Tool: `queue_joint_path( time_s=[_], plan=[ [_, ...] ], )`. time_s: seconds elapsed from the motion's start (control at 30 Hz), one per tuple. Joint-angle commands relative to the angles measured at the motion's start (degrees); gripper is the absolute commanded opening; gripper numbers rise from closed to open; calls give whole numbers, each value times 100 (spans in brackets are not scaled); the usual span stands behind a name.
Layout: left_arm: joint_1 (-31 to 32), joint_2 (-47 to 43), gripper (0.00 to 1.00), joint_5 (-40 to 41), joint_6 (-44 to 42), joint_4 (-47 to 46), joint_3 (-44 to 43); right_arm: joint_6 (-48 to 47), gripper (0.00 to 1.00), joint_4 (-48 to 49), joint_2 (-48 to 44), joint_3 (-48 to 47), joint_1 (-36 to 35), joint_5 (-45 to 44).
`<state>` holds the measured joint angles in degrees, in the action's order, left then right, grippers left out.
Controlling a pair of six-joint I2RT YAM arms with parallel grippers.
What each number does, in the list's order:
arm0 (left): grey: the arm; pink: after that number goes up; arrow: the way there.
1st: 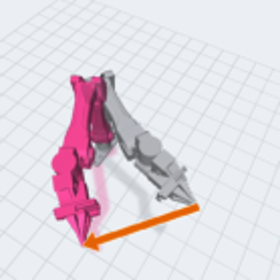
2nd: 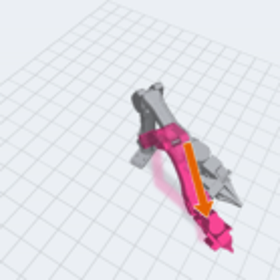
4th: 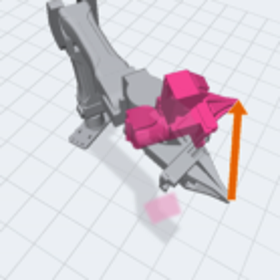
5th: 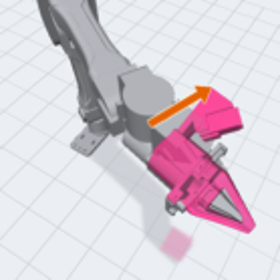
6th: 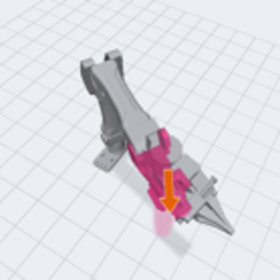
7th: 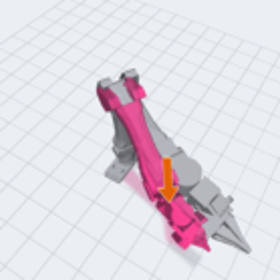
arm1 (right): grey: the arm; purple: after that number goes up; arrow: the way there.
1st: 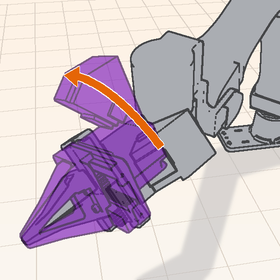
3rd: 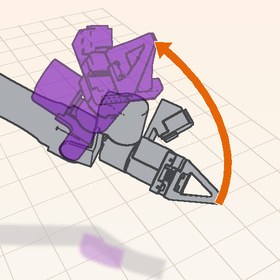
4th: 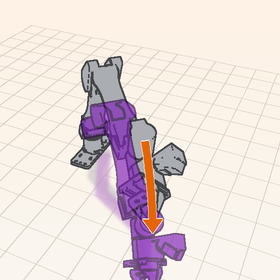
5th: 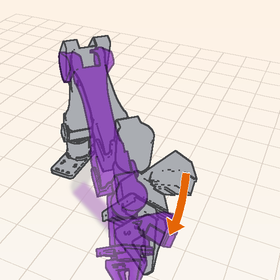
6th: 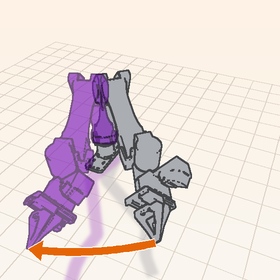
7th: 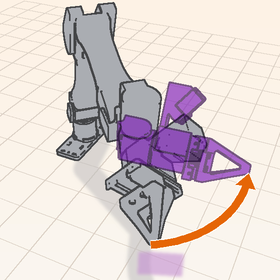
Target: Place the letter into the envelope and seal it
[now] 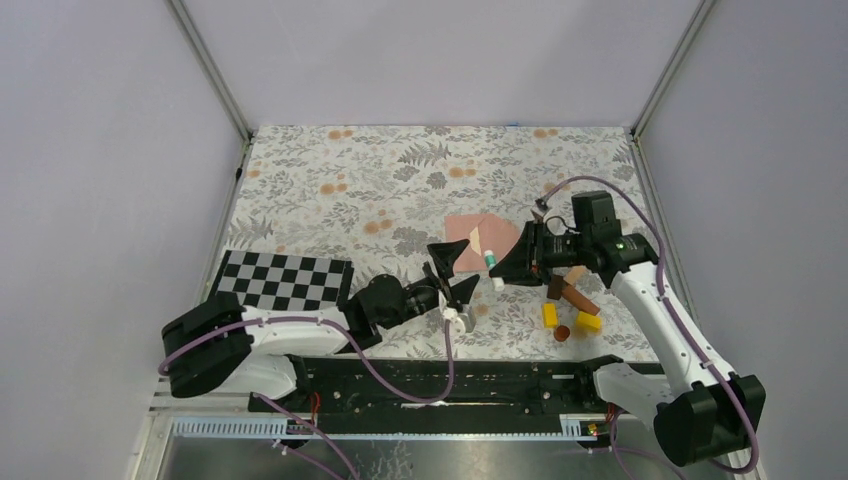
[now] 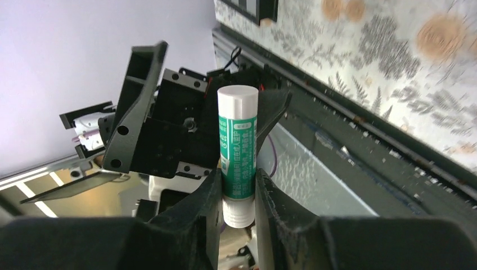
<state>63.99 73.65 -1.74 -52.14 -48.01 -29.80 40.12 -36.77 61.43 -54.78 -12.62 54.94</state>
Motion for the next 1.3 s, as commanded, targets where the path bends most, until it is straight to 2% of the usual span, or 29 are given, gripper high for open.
queue_joint_path(
  time_s=[0.0, 0.53, 0.7, 1.0, 1.1, 1.17, 1.2, 1.23, 1.27],
  plan=[
    [139, 389, 83, 358, -979, -1460, 22, 702, 0, 322, -187, 352, -299, 419],
    [646, 711, 63, 330, -1368, -1600, 27, 1177, 0, 545, -99, 385, -497, 621],
    [650, 783, 46, 274, -1380, -1504, -42, 1218, 0, 556, -135, 411, -505, 640],
    [684, 882, 34, 349, -1290, -1704, -34, 1288, 0, 535, -228, 519, -522, 694],
    [685, 873, 25, 375, -1220, -1647, -49, 1280, 0, 532, -202, 498, -527, 662],
    [702, 855, 13, 411, -1150, -1492, -96, 1251, 0, 504, -173, 452, -538, 595],
    [710, 841, 4, 437, -1079, -1398, -120, 1208, 0, 451, -156, 406, -536, 528],
    [712, 827, 0, 474, -991, -1286, -136, 1137, 1, 387, -134, 338, -539, 448],
    [712, 808, 0, 480, -858, -1243, -139, 1047, 6, 294, -117, 251, -539, 335]
  ],
)
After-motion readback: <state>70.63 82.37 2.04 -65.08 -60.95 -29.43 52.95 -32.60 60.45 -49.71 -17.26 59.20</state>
